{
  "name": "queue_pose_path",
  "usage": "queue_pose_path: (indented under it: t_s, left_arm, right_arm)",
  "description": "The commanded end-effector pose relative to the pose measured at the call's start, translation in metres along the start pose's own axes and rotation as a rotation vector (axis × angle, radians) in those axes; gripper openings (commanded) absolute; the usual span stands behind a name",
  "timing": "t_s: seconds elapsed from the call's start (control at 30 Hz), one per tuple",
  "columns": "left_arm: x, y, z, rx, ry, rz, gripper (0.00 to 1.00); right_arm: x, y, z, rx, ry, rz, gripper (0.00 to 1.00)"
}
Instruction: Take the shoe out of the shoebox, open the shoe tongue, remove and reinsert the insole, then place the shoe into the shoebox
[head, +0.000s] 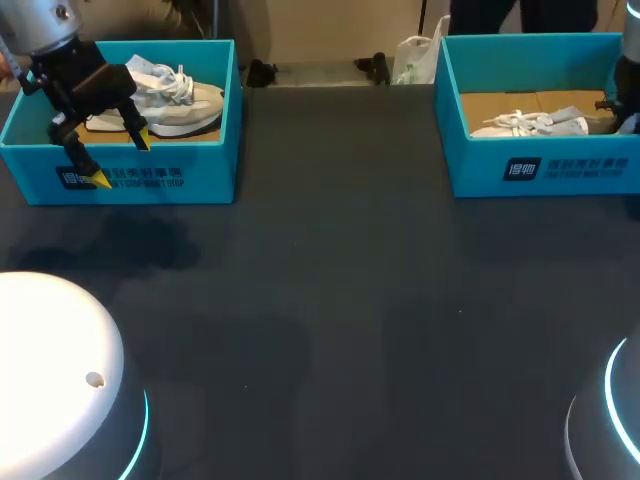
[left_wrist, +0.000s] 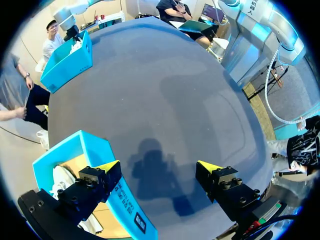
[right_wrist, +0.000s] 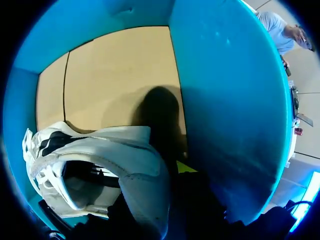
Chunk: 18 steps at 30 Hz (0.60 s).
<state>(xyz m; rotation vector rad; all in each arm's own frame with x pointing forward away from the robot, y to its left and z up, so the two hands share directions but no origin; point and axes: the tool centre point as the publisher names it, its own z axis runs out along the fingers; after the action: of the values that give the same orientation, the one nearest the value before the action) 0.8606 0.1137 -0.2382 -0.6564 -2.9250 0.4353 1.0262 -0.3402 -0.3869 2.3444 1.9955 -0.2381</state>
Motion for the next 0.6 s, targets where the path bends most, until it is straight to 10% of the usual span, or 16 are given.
queue_pose_path:
  t_s: [0.03, 0.2, 0.33, 0.5, 0.6]
  left_arm:
    - [0.000, 0.000, 0.000, -0.002, 0.001, 0.000, 1.00]
    - [0.000, 0.000, 0.000, -0.002, 0.001, 0.000, 1.00]
    - [0.000, 0.000, 0.000, -0.002, 0.001, 0.000, 1.00]
    - [0.000, 0.000, 0.000, -0.002, 0.001, 0.000, 1.00]
    - [0.000, 0.000, 0.000, -0.002, 0.001, 0.000, 1.00]
  right_arm:
    - [0.004, 0.005, 0.010, 0.009, 0.005, 0.001, 0.00]
    - [0.003, 0.005, 0.013, 0.017, 0.025, 0.008, 0.03]
    - [0.004, 0.001, 0.002, 0.004, 0.024, 0.007, 0.44]
    - [0.005, -0.001, -0.009, -0.012, 0.018, 0.009, 0.50]
    - [0.005, -0.002, -0.015, -0.019, 0.013, 0.011, 0.70]
